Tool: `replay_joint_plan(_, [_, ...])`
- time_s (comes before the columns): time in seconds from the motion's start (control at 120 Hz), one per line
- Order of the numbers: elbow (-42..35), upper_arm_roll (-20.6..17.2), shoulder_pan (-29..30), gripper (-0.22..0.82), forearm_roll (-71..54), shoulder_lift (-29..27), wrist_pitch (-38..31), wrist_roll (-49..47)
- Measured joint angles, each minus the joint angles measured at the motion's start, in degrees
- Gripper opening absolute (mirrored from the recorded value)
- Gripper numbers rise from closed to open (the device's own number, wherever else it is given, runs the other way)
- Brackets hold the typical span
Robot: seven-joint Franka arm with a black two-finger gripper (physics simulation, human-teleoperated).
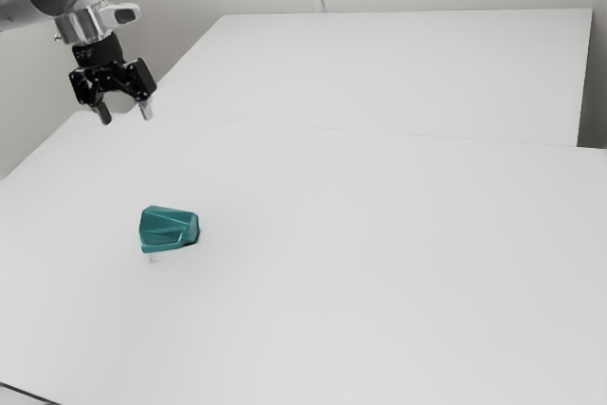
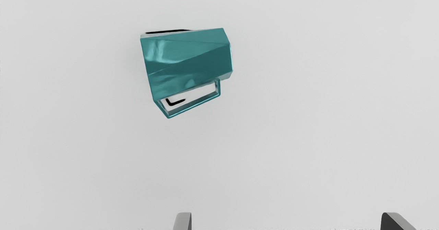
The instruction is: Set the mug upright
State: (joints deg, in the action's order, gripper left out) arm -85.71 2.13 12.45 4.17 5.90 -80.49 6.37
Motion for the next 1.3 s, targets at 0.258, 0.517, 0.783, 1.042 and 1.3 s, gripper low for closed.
replay_joint_plan(0.258, [-6.05, 8.00, -0.70, 0.60, 3.61, 0.32, 0.39, 1.21])
replay_joint_plan(0.517, [-12.51, 15.66, -0.37, 0.60, 10.80, 1.40, -2.58, 7.55])
replay_joint_plan(0.783, [-18.67, 19.23, 1.50, 0.60, 20.14, 4.63, -6.76, 18.16])
replay_joint_plan(1.042, [-20.08, 19.48, 2.55, 0.60, 26.91, 7.63, -10.45, 28.39])
replay_joint_plan(1.3, [-20.44, 19.49, 4.43, 0.60, 30.83, 11.59, -12.28, 36.30])
